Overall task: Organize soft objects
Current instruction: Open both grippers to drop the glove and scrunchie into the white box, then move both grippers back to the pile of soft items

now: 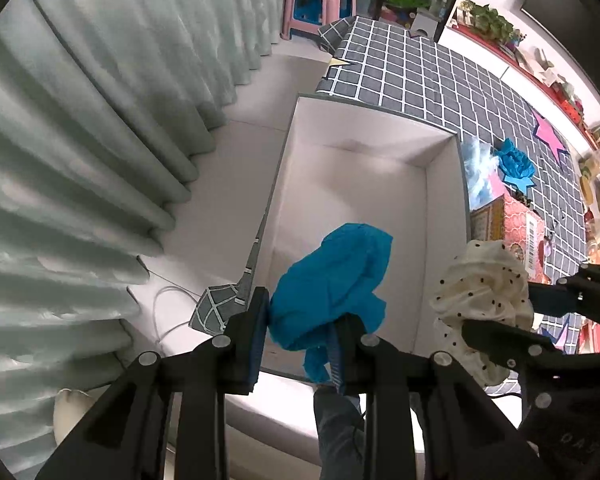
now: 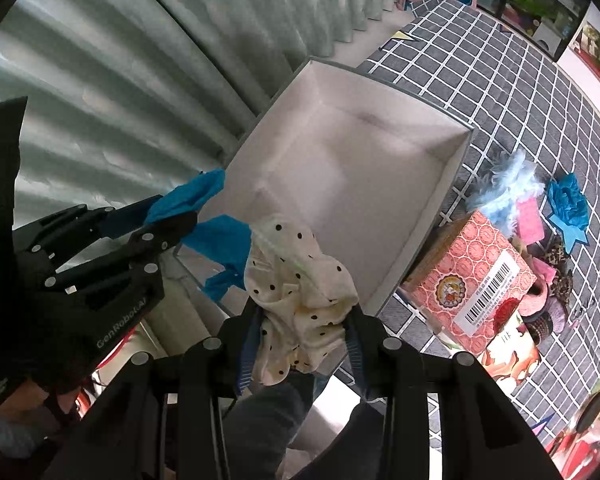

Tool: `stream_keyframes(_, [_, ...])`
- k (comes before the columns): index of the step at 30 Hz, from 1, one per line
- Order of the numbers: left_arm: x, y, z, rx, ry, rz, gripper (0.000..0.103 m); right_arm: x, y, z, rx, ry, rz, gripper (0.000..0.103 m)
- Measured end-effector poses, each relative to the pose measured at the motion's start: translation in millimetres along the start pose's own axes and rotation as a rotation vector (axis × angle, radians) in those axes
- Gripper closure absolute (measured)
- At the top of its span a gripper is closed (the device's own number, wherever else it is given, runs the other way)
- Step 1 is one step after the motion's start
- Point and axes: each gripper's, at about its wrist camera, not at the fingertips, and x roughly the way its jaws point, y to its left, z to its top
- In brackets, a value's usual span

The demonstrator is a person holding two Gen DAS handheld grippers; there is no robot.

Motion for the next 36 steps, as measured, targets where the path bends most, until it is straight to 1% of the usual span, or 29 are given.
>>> stream_keyframes(1, [0.5, -0.6, 0.1, 0.003, 0.001, -0.004, 0.073, -0.1, -0.2, 0.0, 0.001, -0.002, 0.000, 0.063])
stream_keyframes(3, [1.8, -2.0, 1.2, 0.010, 0.002, -0.010, 0.069, 0.0, -1.1, 0.2, 0.007, -0.004, 0.002, 0.063])
stream_keyframes(4, [2.4, -2.9, 1.3, 0.014, 0.002, -0.015, 0.058, 0.1, -1.4, 0.6, 0.010, -0.004, 0.005, 0.063])
stream_keyframes(5, [2.5, -3.5, 1.5, 0.016, 0.002, -0.015, 0.042, 0.0, -1.9, 0.9, 0.012, -0.004, 0.007, 0.062])
stream_keyframes(6, [2.6, -4.0, 1.6, 0.017, 0.002, -0.014, 0.035, -0.5, -2.3, 0.8, 0.013, -0.006, 0.005, 0.058])
stream_keyframes(7, [2.2, -4.6, 1.2, 0.017, -0.001, -0.014, 0.026, -1.4, -2.6, 0.8, 0.013, -0.009, 0.006, 0.056])
stream_keyframes(8, [1.3, -4.9, 1.4, 0.016, -0.007, -0.008, 0.024, -2.6, -3.3, 1.0, 0.017, -0.014, 0.008, 0.054])
stream_keyframes(10, [1.4, -3.5, 2.7, 0.011, -0.004, -0.003, 0.021, -4.7, -4.7, 1.5, 0.025, -0.023, 0.004, 0.043])
stream_keyframes(11, [3.0, -1.7, 3.2, 0.002, 0.003, -0.001, 0.019, -6.5, -6.7, 2.2, 0.032, -0.031, 0.002, 0.031])
stream_keyframes(12, [3.3, 0.3, 3.6, -0.006, 0.007, -0.003, 0.017, -7.8, -7.5, 2.6, 0.036, -0.035, 0.000, 0.021])
stream_keyframes(13, [3.6, 2.7, 3.9, -0.016, 0.009, -0.007, 0.012, -9.4, -9.3, 3.1, 0.041, -0.039, -0.009, 0.019])
stream_keyframes(14, [4.6, 5.2, 4.8, -0.028, 0.016, -0.007, 0.003, -11.6, -11.3, 3.5, 0.046, -0.047, -0.012, 0.019])
stream_keyframes(15, [6.6, 7.8, 5.9, -0.042, 0.037, 0.004, 0.001, -12.9, -12.5, 4.1, 0.050, -0.050, -0.017, 0.018])
stream_keyframes(17, [10.4, 10.4, 6.8, -0.056, 0.058, -0.021, 0.000, -17.1, -16.3, 5.5, 0.065, -0.058, -0.009, 0.018])
stream_keyframes(22, [4.1, 4.8, 9.1, -0.049, 0.028, -0.018, 0.000, -26.8, -20.0, 9.0, 0.078, -0.084, -0.015, 0.018])
stream_keyframes(28, [-8.7, -7.2, 20.9, -0.030, 0.009, -0.047, 0.000, -42.8, -33.9, 8.6, 0.105, -0.122, -0.023, 0.018])
stream_keyframes(32, [-16.3, -27.0, 34.1, 0.006, 0.003, -0.068, 0.000, -61.1, -63.6, 2.2, 0.171, -0.158, -0.034, 0.018])
stream_keyframes(36, [-20.0, -60.0, 51.7, 0.064, 0.003, -0.098, 0.000, -75.4, -108.6, -13.3, 0.272, -0.178, -0.061, 0.017])
